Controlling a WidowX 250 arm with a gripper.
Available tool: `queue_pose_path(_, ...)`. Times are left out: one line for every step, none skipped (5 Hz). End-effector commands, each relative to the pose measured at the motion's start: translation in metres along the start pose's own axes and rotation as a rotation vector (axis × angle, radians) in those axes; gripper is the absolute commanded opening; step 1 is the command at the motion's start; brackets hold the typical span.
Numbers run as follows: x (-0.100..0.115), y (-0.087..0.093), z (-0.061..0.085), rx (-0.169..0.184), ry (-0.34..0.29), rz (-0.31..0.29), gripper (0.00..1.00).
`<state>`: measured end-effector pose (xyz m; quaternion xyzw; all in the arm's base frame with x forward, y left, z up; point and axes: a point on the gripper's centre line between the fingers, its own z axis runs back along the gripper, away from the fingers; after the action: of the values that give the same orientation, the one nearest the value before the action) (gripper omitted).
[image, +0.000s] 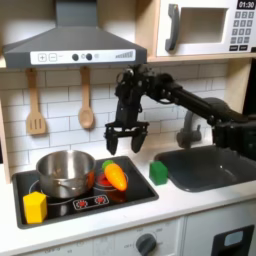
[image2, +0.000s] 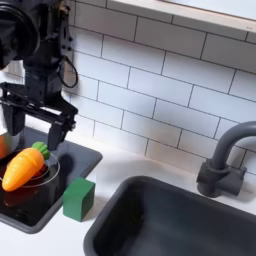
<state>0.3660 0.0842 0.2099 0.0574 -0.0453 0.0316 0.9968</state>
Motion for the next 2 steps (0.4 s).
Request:
queue_pose_path(0.0177,0.0213,-0.0002,0.007,-0.005,0.033,1.0)
queue_pose_path(0.0247,0.0267,-0.0093,0.003,0.006,0.038,1.0)
